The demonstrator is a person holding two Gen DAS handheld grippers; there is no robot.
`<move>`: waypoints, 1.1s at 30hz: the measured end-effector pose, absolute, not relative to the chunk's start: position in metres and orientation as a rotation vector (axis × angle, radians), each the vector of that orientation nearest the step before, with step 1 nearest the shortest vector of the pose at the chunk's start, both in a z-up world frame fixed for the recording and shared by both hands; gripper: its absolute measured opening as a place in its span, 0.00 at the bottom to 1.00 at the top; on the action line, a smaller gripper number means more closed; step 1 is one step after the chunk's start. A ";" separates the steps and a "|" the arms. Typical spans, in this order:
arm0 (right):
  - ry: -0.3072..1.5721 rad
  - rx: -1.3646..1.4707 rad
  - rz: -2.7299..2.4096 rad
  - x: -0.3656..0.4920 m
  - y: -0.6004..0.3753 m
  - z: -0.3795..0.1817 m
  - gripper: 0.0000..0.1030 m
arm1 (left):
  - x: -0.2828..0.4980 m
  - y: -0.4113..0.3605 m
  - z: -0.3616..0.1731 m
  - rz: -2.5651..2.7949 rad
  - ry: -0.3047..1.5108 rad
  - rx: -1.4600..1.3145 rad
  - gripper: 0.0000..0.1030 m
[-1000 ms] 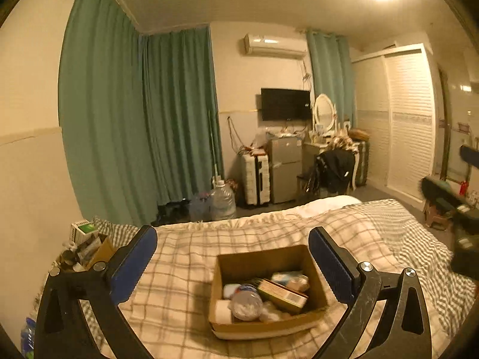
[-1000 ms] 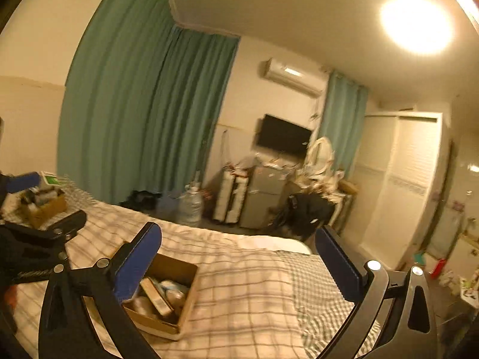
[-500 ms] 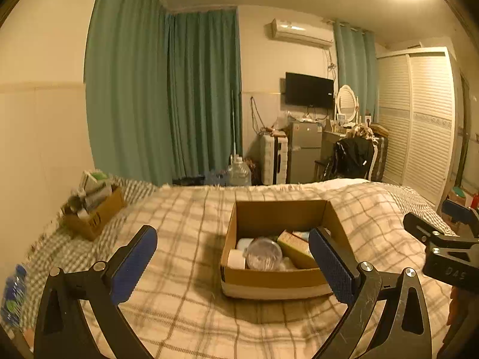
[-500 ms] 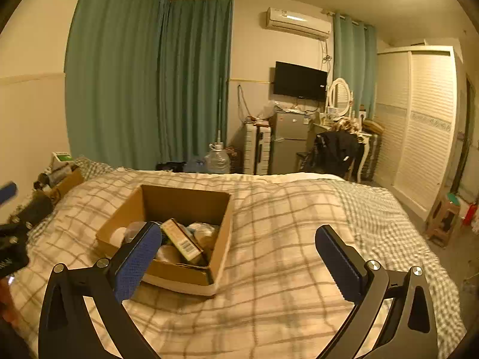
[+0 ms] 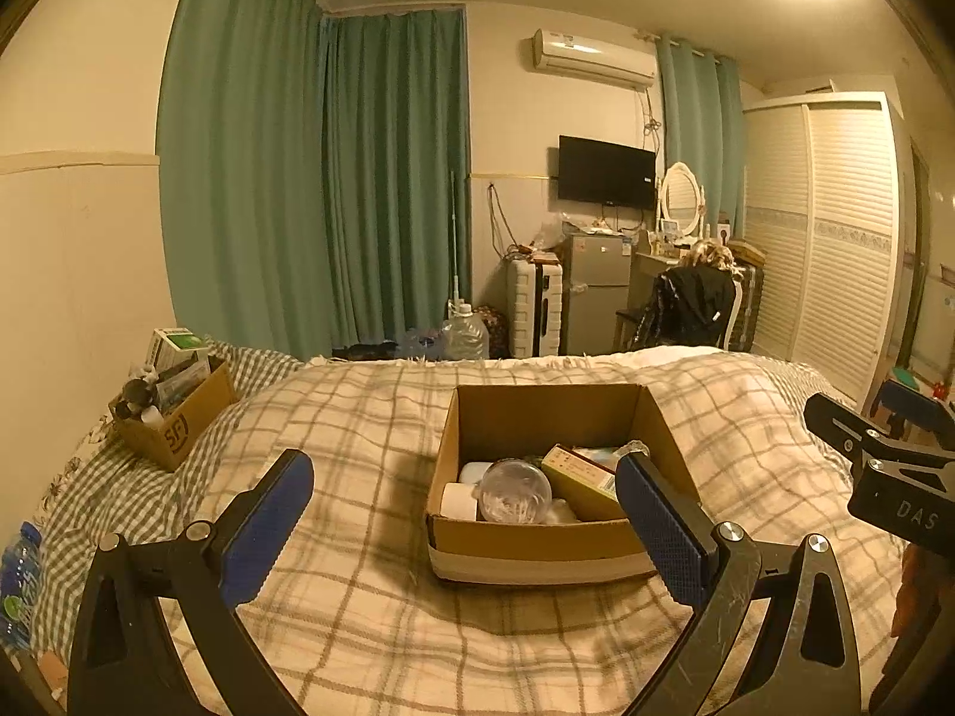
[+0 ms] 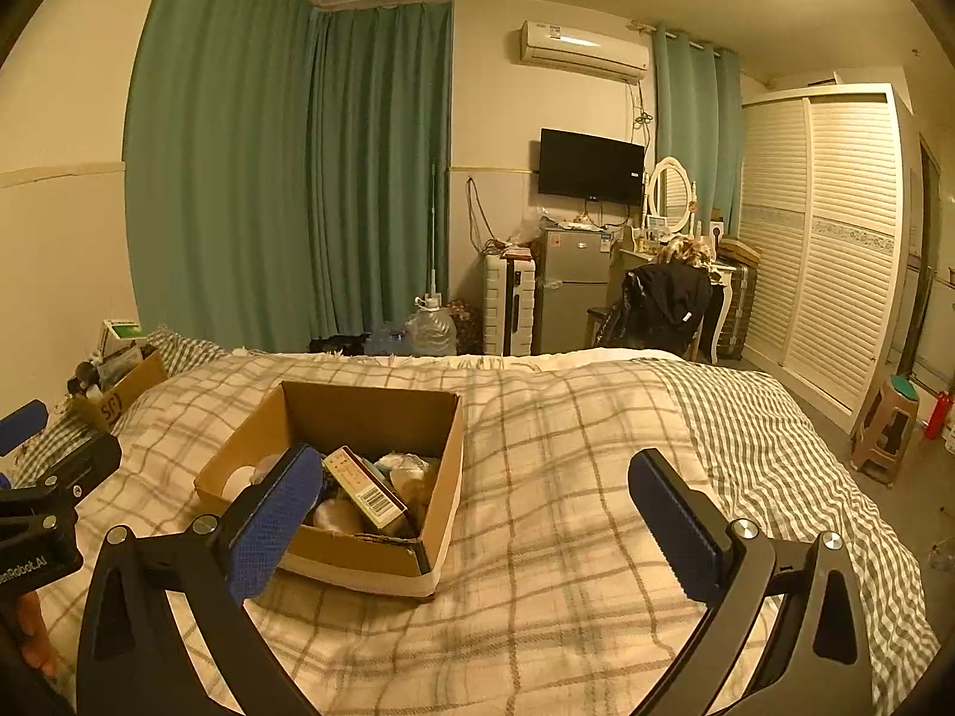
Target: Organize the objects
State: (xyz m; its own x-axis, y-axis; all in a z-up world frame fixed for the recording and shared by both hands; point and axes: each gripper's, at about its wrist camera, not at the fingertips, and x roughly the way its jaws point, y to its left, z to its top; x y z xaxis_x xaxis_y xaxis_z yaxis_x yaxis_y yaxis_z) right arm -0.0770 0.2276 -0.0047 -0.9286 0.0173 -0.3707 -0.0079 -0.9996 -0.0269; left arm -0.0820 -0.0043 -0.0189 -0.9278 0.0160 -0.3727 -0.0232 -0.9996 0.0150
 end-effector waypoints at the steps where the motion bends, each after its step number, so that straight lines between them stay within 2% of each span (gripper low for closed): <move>1: -0.041 -0.596 3.071 -0.078 0.227 -0.005 1.00 | -0.082 -0.004 -0.019 3.064 0.026 -0.594 1.00; 33: -0.085 -0.634 3.066 -0.081 0.219 -0.012 1.00 | -0.083 -0.010 -0.019 3.056 -0.038 -0.623 1.00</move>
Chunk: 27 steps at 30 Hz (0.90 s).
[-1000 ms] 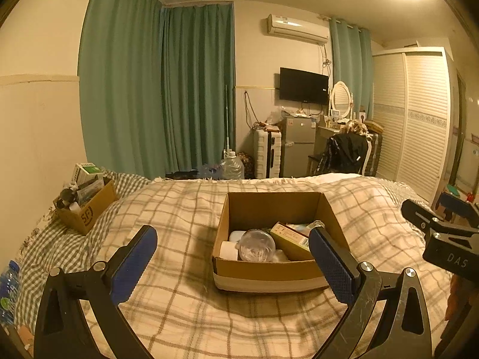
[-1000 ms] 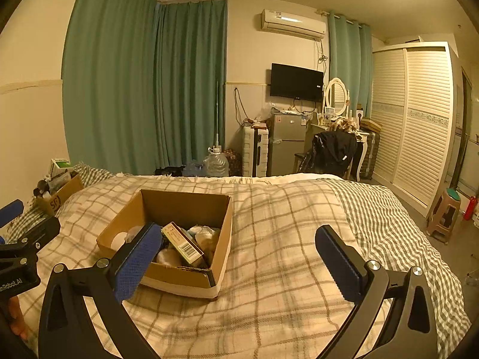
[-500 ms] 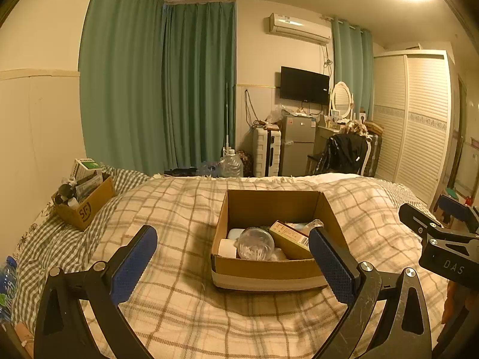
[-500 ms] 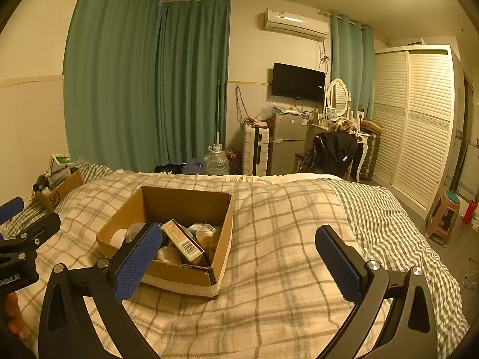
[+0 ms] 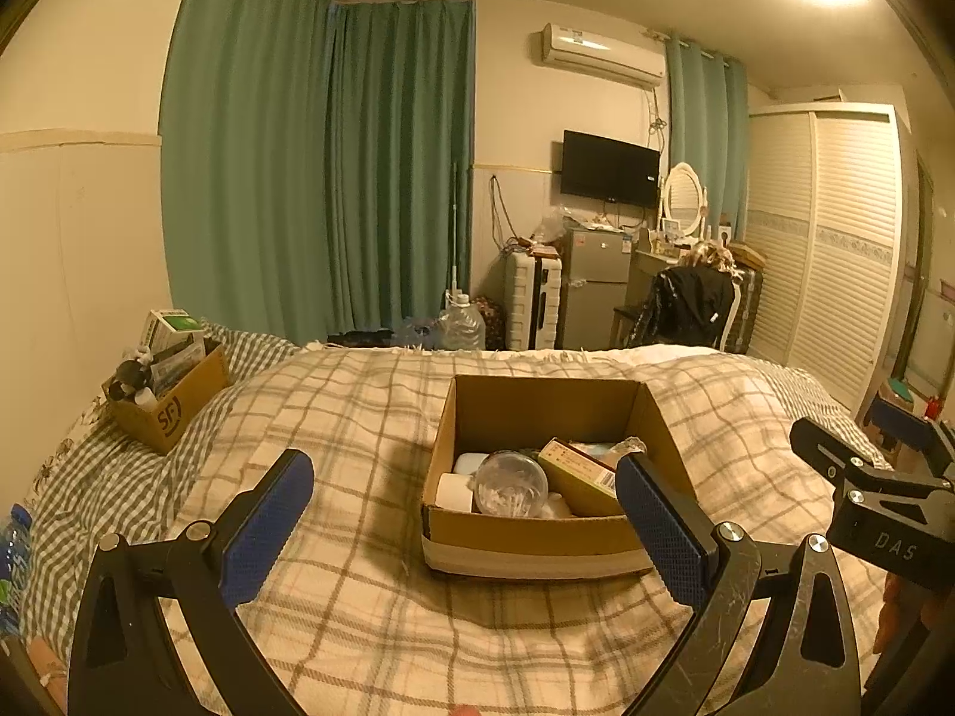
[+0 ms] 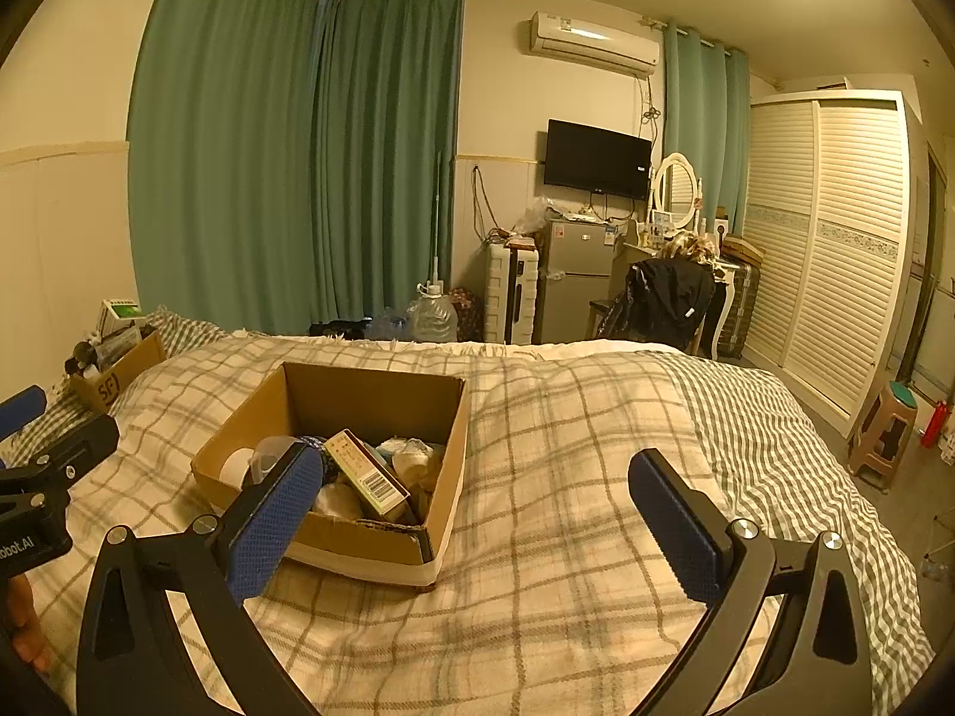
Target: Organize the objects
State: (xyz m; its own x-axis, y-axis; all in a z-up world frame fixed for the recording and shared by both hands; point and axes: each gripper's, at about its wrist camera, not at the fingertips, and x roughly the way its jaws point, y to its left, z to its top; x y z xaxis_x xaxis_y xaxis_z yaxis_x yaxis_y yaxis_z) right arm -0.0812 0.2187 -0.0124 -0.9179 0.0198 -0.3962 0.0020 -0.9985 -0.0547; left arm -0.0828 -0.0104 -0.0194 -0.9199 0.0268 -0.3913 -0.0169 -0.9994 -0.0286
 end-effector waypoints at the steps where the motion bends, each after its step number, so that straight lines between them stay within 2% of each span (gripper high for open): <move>1: -0.086 -0.636 3.067 -0.081 0.218 -0.013 1.00 | -0.083 -0.011 -0.019 3.060 -0.042 -0.620 1.00; 27: -0.112 -0.665 3.064 -0.085 0.215 -0.015 1.00 | -0.086 -0.009 -0.022 3.069 0.009 -0.624 1.00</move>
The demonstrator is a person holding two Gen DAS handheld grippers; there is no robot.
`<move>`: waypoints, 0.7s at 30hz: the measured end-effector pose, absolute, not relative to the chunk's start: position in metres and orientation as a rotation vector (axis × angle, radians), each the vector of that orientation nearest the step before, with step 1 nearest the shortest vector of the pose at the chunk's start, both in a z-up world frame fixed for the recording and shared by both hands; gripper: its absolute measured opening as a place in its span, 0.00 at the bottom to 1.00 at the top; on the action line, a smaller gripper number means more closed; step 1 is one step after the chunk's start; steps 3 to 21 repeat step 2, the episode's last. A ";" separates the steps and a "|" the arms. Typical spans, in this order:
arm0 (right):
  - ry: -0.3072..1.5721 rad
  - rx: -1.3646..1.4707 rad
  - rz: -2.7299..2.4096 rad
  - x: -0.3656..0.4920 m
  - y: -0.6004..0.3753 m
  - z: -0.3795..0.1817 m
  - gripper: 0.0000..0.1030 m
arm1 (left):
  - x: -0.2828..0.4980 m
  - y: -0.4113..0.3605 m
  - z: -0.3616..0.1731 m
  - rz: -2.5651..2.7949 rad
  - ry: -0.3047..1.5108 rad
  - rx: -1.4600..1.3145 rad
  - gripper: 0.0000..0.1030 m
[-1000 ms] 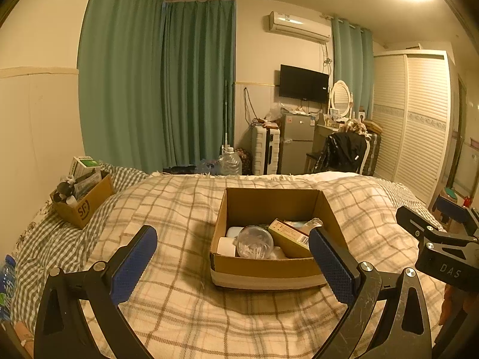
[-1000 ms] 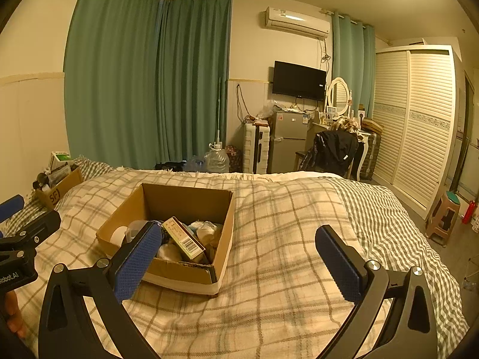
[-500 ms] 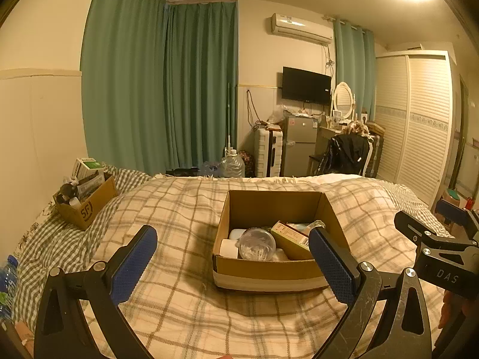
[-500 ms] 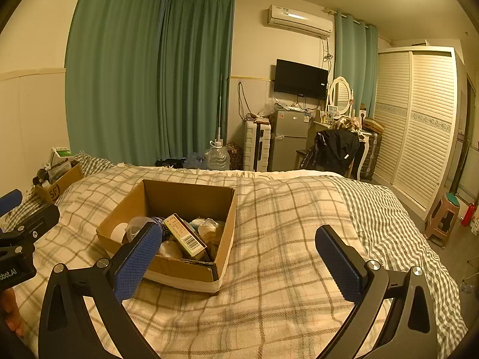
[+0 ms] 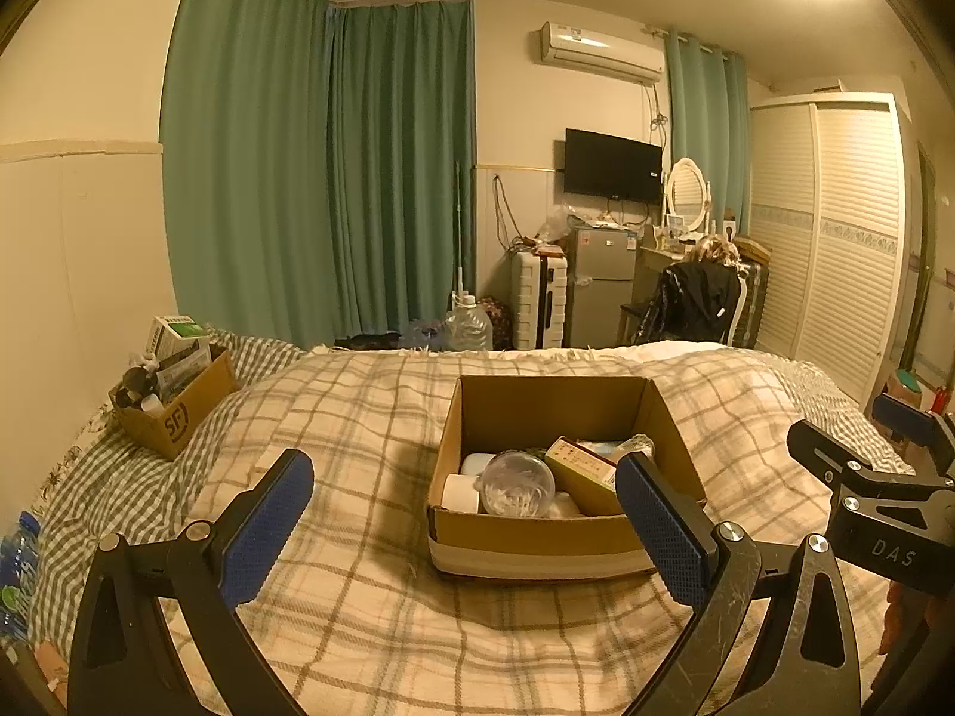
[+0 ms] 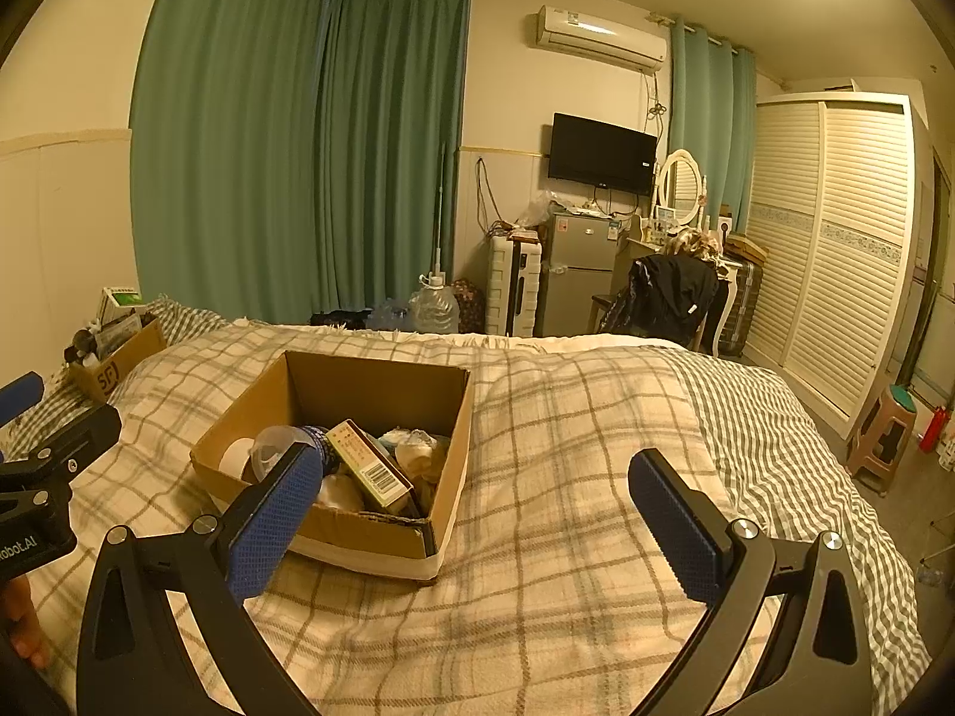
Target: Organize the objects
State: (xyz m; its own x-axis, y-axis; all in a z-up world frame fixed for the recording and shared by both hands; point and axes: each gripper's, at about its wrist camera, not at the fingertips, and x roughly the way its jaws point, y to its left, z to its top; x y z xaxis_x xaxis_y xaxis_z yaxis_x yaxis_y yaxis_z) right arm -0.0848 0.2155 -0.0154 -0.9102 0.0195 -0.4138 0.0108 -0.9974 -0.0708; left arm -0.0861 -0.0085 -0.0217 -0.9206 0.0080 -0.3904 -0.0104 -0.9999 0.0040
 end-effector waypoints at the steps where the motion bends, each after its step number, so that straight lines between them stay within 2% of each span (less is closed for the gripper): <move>1: -0.113 -0.666 3.062 -0.085 0.215 -0.016 1.00 | -0.086 -0.008 -0.022 3.069 0.010 -0.625 1.00; 21: -0.114 -0.668 3.061 -0.085 0.215 -0.016 1.00 | -0.086 -0.008 -0.022 3.069 0.013 -0.625 1.00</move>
